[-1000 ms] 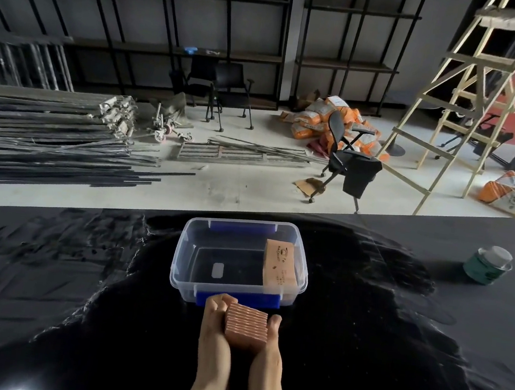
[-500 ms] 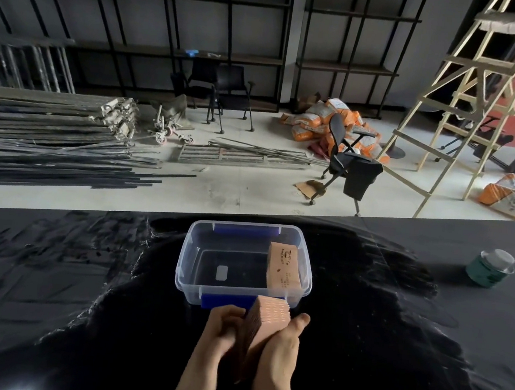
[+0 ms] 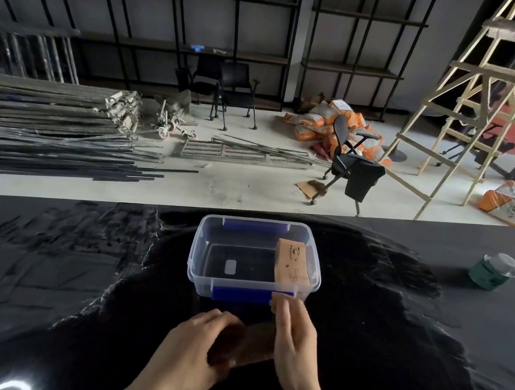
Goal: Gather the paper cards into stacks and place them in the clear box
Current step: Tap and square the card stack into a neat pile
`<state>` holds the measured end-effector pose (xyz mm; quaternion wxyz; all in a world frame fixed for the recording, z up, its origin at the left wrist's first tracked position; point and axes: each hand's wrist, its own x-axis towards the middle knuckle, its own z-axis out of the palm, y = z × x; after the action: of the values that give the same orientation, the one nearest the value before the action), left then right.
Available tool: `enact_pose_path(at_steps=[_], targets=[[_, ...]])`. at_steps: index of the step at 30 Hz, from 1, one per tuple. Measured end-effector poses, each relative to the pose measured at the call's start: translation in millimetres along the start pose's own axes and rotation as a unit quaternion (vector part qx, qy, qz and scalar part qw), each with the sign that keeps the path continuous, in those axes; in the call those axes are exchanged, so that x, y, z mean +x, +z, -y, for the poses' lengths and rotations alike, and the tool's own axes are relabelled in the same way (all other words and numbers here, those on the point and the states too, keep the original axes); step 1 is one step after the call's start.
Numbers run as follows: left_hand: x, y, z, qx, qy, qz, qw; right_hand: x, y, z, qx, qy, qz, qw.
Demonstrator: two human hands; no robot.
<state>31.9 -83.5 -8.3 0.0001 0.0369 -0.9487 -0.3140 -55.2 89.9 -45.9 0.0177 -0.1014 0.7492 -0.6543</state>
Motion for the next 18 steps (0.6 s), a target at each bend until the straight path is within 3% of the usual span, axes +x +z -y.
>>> enact_pose_path(at_steps=[2, 5, 8, 10, 13, 16, 18], targets=[[2.9, 5.2, -1.0, 0.005, -0.002, 0.018, 1.0, -3.7, 9.3, -9.2, -0.075, -0.015, 0.023, 0.997], [-0.2, 12.8, -3.5, -0.004, -0.014, 0.021, 1.0, -8.0, 16.3, -19.0, -0.109, -0.002, -0.009, 0.994], [-12.7, 25.8, -0.8, -0.111, -0.039, -0.025, 0.993, -12.0, 19.5, -18.8, -0.087, 0.011, -0.04, 0.995], [-15.0, 36.2, -8.1, -0.275, -0.093, -0.107, 0.951, -13.6, 20.7, -16.6, -0.067, 0.026, -0.046, 0.996], [0.6, 55.1, -25.8, -0.449, -0.21, -0.256, 0.83, -14.2, 21.1, -15.8, -0.047, 0.042, -0.044, 0.997], [15.0, 61.6, -42.0, -0.402, -0.254, -0.33, 0.815, -15.8, 20.1, -11.8, -0.034, 0.058, -0.04, 0.997], [20.7, 58.9, -40.8, -0.386, -0.226, -0.351, 0.823, -14.7, 17.6, -8.2, -0.021, 0.047, -0.05, 0.997]])
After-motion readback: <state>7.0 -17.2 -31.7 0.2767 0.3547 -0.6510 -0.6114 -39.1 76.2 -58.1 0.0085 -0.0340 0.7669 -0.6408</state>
